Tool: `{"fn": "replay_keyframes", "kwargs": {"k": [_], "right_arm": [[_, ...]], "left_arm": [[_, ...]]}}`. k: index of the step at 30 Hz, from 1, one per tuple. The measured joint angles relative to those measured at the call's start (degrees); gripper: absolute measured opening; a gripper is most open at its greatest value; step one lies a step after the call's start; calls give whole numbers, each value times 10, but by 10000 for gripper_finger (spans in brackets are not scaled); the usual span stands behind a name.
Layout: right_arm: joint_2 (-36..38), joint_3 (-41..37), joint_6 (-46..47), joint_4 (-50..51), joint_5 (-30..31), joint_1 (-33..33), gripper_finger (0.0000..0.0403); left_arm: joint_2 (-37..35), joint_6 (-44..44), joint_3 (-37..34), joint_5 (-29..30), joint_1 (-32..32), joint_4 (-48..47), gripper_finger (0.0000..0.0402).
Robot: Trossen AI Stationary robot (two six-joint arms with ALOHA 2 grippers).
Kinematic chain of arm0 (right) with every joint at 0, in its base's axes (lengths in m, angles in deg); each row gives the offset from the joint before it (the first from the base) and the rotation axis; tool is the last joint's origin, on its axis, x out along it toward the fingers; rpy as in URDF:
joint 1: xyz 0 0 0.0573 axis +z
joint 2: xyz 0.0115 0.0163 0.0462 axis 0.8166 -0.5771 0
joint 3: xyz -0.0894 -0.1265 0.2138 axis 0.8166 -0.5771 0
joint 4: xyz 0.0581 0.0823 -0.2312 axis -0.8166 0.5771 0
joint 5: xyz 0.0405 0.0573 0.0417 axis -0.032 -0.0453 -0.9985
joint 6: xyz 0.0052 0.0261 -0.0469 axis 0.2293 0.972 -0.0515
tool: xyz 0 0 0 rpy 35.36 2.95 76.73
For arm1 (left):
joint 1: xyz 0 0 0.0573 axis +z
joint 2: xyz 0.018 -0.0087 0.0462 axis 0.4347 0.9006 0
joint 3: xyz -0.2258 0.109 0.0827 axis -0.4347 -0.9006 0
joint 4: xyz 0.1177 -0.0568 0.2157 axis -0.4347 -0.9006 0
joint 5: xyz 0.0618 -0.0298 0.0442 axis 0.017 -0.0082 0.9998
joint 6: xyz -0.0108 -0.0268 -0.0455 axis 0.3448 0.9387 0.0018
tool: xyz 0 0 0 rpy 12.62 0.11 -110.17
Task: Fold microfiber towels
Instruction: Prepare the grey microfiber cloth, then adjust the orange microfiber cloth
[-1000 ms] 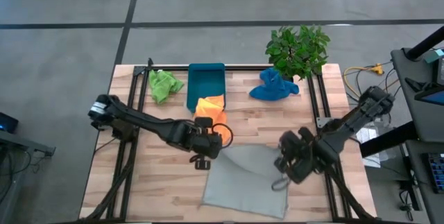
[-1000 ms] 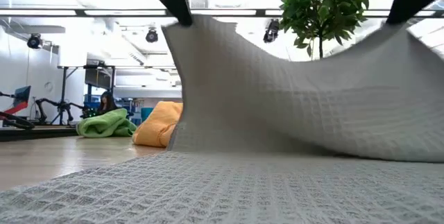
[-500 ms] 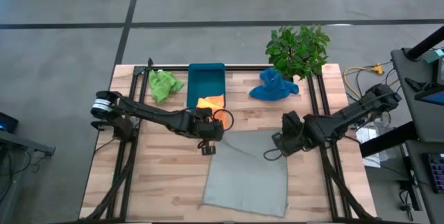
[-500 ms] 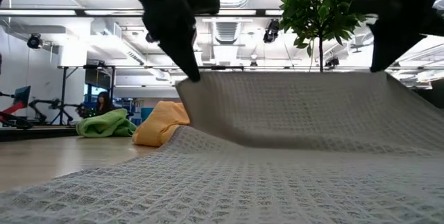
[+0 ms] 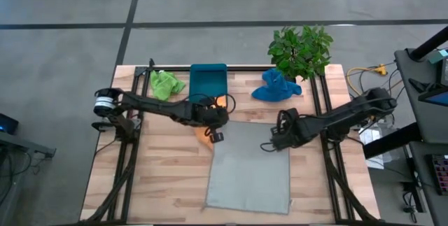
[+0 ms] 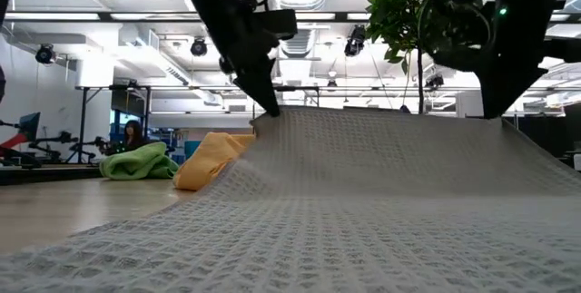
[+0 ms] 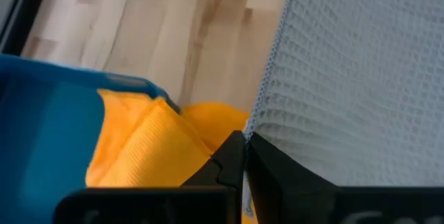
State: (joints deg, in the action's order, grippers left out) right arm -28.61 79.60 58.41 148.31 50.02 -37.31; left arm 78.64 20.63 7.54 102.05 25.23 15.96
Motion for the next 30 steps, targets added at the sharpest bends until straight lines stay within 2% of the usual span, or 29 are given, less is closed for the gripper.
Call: {"fn": "replay_keyframes", "kwargs": {"k": [5,8,15,19,24,30], "right_arm": [[-6,-1,0,1,0,-5,18],[-6,-3,0,2,1,-13,36],[2,-3,17,5,15,-22,72],[18,16,8,-2,42,-6,85],[25,59,-32,-31,70,36,90],[16,101,-80,-103,113,82,79]], "left_arm": [[0,-37,0,-13,19,16,0],[0,-48,0,-19,36,17,16],[-2,-49,1,-46,73,1,114],[-22,-55,5,-94,80,-48,155],[-43,-99,-24,-171,61,-91,162],[-49,-100,-111,-176,26,-31,128]]}}
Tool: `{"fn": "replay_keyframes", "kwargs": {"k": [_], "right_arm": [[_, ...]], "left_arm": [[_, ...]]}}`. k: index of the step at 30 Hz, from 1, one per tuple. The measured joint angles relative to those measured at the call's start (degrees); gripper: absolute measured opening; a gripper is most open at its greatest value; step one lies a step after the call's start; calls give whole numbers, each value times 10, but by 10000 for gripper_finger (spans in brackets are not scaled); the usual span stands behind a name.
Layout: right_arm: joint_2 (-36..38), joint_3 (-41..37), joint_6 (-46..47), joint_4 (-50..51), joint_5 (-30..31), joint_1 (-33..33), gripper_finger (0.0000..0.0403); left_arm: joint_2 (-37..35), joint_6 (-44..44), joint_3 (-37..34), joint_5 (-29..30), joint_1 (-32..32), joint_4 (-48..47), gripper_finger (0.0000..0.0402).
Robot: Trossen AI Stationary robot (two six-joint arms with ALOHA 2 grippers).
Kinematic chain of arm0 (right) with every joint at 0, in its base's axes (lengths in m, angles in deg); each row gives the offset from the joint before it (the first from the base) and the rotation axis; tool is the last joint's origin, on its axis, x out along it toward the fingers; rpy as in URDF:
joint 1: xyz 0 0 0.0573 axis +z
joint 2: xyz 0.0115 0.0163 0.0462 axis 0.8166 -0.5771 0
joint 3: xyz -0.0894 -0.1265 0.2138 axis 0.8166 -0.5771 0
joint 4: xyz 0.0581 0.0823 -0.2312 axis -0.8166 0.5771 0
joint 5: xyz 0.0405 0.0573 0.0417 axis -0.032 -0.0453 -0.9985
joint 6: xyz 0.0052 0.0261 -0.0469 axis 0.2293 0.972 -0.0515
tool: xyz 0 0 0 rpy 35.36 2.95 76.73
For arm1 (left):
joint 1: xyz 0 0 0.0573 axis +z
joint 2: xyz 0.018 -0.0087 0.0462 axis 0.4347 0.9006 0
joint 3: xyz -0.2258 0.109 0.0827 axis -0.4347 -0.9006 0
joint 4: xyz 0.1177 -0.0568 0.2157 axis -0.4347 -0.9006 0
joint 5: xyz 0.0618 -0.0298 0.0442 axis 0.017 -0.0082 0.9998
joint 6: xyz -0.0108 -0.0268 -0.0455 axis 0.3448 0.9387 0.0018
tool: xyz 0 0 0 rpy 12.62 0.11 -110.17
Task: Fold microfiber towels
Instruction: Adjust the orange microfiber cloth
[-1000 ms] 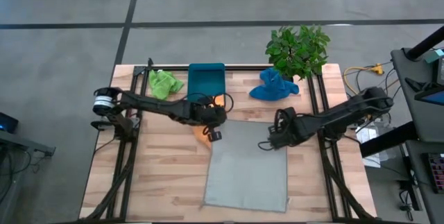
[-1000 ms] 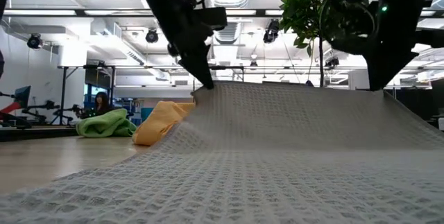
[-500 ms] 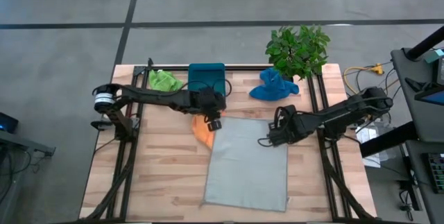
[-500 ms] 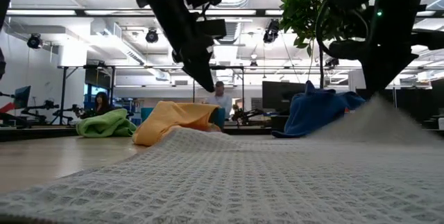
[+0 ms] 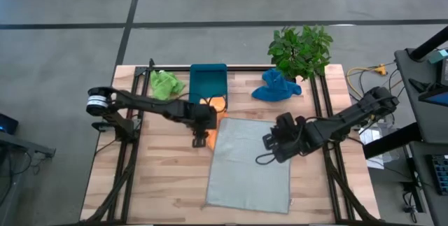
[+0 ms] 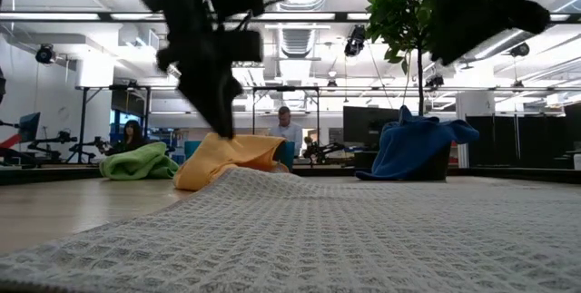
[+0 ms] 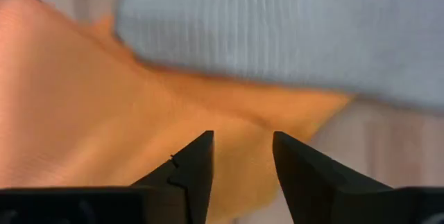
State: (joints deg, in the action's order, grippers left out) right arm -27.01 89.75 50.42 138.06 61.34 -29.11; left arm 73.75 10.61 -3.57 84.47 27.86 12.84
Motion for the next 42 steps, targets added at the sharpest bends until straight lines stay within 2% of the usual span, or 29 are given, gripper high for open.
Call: {"fn": "replay_keyframes", "kwargs": {"k": [4,7,13,20,25,29,33,37,42], "right_arm": [[-8,20,-18,-25,13,12,71],[-9,28,-26,-32,13,15,68],[-12,28,-35,-40,13,15,70],[-13,27,-47,-46,11,15,63],[-11,27,-57,-52,-12,16,63],[-12,27,-88,-68,-37,25,62],[-12,27,-142,-100,-68,50,61],[-12,27,-175,-128,-94,91,59],[-12,27,-144,-135,-96,142,60]], "left_arm": [[6,54,-66,35,-9,39,92],[5,99,-108,35,-10,43,63],[-29,174,-170,-2,-30,-60,16],[-145,287,-207,-9,-79,-251,2],[-278,378,-198,-19,-112,-299,2],[-378,422,-186,-26,-131,-252,2],[-448,429,-193,-28,-139,-101,2],[-460,385,-197,-29,-146,4,2],[-423,375,-198,-33,-147,-48,2]]}}
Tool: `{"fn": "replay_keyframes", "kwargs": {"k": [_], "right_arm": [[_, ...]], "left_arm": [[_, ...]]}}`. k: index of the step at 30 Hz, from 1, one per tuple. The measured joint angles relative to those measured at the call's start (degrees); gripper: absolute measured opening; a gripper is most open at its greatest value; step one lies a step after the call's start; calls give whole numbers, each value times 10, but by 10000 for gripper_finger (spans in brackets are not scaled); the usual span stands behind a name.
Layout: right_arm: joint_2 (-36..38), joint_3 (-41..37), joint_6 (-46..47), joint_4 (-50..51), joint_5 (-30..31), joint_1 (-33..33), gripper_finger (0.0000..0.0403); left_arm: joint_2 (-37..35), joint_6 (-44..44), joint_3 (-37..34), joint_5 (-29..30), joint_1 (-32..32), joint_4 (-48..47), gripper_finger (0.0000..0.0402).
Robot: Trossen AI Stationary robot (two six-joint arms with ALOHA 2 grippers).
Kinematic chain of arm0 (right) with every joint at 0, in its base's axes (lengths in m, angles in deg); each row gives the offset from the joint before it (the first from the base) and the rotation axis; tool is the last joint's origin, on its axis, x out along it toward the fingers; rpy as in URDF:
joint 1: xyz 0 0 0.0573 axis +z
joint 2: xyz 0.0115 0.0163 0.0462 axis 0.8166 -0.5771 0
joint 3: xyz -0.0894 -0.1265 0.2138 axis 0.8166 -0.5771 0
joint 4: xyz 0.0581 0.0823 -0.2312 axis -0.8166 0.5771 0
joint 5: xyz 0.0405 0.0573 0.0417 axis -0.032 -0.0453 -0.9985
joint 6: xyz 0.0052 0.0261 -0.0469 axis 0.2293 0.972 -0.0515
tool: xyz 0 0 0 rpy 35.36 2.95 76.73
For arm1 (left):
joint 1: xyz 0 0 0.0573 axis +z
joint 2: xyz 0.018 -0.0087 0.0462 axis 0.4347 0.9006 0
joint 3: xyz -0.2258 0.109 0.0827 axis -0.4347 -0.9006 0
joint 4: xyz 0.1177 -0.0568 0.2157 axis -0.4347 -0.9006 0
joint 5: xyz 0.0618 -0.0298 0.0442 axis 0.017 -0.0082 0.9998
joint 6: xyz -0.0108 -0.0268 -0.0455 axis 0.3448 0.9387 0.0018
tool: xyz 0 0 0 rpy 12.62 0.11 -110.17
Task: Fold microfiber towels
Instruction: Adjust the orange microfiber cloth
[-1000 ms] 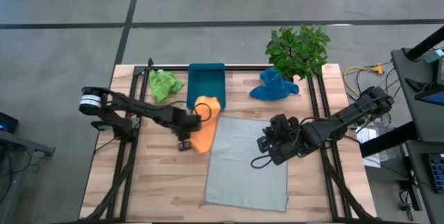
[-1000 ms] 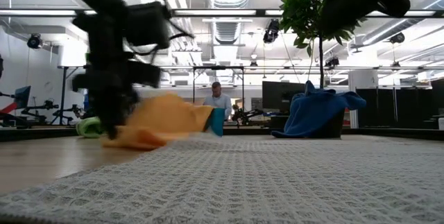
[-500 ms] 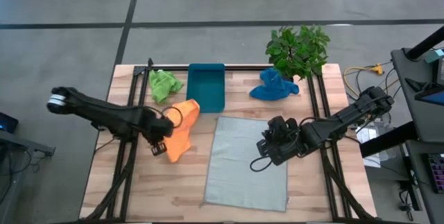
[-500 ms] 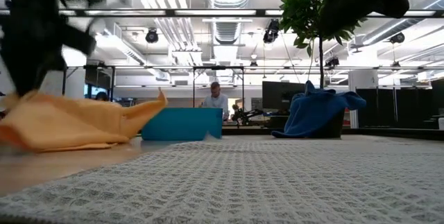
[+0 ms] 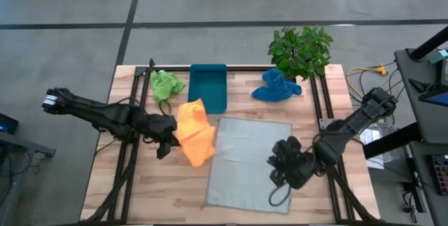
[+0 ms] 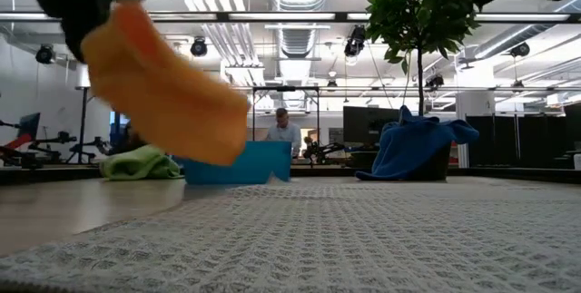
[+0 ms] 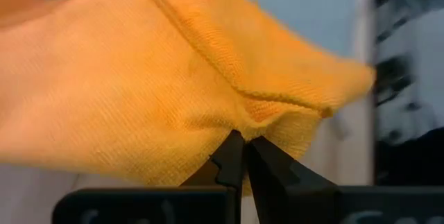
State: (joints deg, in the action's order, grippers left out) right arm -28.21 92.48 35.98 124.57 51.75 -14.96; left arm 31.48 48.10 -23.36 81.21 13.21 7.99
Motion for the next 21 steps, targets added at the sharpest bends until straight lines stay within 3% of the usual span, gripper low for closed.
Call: {"fn": "replay_keyframes", "kwargs": {"k": [8,13,16,21], "right_arm": [[-3,-1,71,1,3,40,61],[-18,-2,86,-2,3,42,59],[-31,-2,89,-7,3,42,60],[-51,-2,89,-19,2,42,61]], "left_arm": [[87,13,1,-39,-43,-180,1],[131,8,-5,-75,-64,-223,6],[152,-3,-20,-110,-64,-239,34],[165,-19,-37,-121,-64,-290,123]]}}
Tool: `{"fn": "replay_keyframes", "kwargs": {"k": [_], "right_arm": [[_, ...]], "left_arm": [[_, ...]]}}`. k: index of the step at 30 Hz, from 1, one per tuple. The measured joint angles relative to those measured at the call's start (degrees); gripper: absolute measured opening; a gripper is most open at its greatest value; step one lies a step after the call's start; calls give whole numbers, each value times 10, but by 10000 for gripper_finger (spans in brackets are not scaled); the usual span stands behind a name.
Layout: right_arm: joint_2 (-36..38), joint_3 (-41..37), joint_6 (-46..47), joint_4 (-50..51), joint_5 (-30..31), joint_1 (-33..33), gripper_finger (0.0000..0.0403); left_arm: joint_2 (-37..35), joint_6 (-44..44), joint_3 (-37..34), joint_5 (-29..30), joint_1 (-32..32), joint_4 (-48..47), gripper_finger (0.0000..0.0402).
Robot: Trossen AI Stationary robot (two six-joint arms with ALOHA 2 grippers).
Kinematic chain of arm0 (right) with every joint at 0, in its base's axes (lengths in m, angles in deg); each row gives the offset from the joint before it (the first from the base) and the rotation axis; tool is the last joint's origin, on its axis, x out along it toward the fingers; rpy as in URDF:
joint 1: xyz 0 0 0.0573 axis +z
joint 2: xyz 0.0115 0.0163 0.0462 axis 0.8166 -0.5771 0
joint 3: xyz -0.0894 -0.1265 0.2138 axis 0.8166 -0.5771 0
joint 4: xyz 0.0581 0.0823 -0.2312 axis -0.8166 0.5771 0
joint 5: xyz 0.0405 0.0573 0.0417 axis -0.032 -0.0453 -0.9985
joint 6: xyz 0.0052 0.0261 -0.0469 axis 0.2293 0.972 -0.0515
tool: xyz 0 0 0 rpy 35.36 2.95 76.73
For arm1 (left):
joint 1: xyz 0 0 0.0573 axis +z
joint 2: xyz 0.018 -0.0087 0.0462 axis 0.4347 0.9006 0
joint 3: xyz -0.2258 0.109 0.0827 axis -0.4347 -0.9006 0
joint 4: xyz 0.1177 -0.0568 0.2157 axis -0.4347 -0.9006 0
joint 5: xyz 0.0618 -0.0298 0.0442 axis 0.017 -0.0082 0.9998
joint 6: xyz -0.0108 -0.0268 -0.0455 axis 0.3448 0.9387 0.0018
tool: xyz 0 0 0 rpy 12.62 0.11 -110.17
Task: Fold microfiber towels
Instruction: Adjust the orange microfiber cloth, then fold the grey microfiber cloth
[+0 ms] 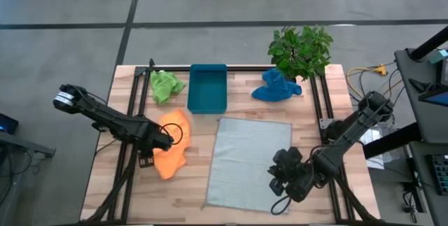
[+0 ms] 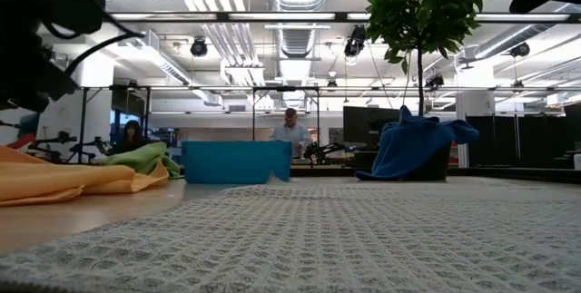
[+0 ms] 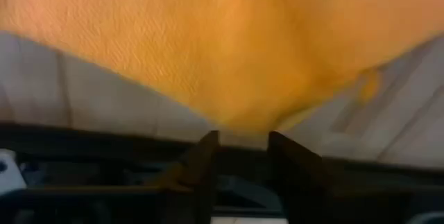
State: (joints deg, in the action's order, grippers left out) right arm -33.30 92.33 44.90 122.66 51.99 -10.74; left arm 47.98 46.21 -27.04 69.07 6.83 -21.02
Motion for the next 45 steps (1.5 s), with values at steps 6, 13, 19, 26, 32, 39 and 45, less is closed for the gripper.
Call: {"fn": "replay_keyframes", "kwargs": {"k": [6,13,19,26,32,39,45], "right_arm": [[-10,0,-11,-10,-1,0,61],[-6,0,-33,-15,0,8,61],[-9,0,-56,-32,0,39,61],[-9,0,-41,-45,0,68,61],[-9,0,-40,-45,0,75,59],[-9,0,-60,-45,0,78,58],[-9,-1,-76,-45,0,86,58]], "left_arm": [[-14,17,29,-6,1,6,198],[-30,32,97,8,-1,71,205],[7,-72,114,58,-56,321,205],[160,-301,189,136,-151,409,205],[291,-344,303,190,-183,405,205],[398,-345,402,228,-193,394,205],[460,-343,430,227,-193,396,205]]}}
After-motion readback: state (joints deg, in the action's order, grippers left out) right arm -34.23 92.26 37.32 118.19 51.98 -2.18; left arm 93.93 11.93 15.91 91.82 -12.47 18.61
